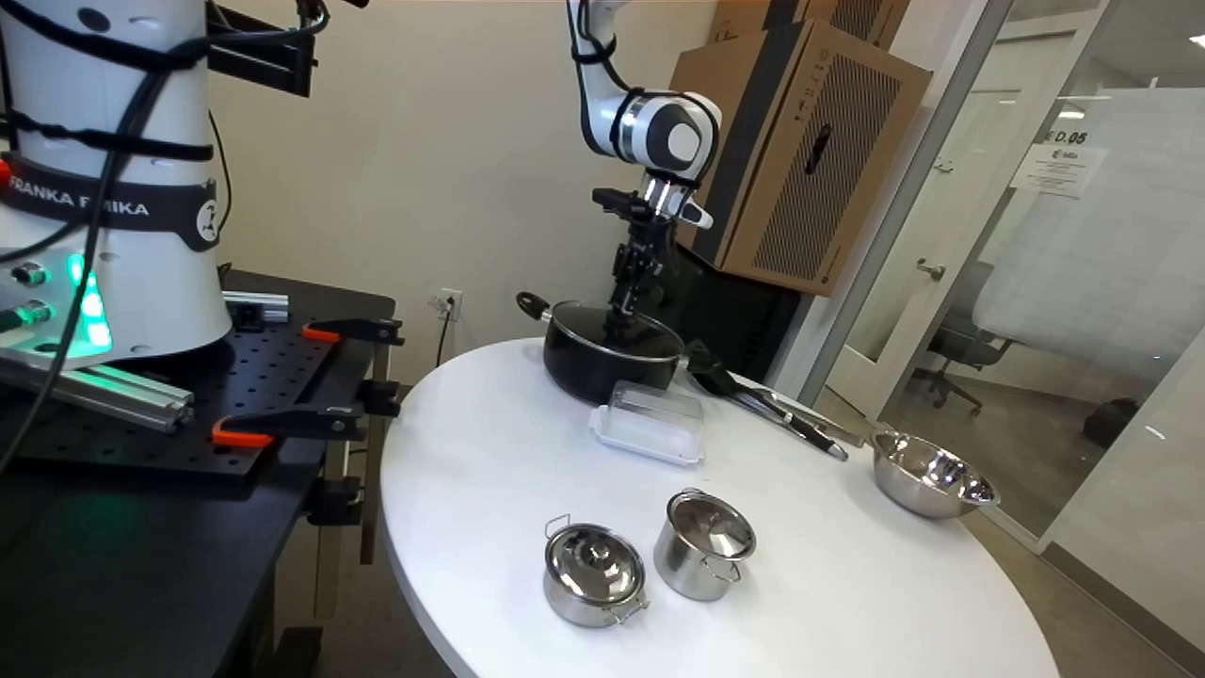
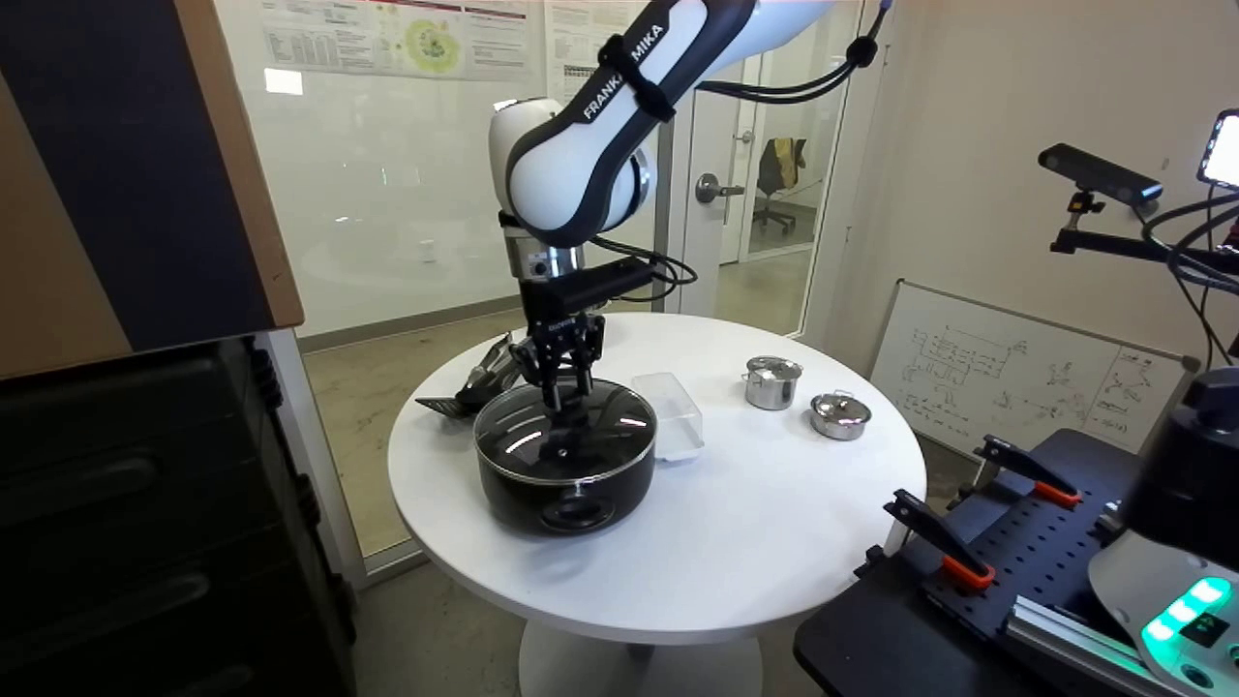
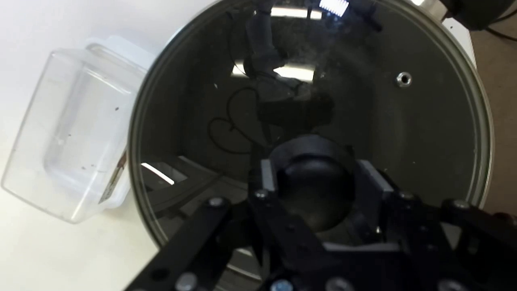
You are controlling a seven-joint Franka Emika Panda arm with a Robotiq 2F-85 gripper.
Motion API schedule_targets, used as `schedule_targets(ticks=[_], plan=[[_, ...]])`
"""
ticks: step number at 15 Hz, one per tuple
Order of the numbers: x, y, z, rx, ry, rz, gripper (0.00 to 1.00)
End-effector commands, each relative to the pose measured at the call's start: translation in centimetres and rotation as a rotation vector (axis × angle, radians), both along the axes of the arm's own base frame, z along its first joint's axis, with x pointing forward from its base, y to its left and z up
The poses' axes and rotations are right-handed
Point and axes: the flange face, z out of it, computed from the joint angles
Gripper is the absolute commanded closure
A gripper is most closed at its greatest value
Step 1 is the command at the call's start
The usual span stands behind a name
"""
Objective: Take the lid off the pot and put it on the table
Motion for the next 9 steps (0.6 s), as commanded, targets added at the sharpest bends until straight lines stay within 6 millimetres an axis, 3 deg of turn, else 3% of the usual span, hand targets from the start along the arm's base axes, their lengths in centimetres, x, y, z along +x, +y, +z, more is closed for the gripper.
schedule_targets(ticks=[1, 9], plan=[[0.6, 0.6, 1.7, 0.023, -0.025, 0.011, 0.76], [-0.3, 1.6, 9.5, 0.078, -0.123, 0.057, 0.76]])
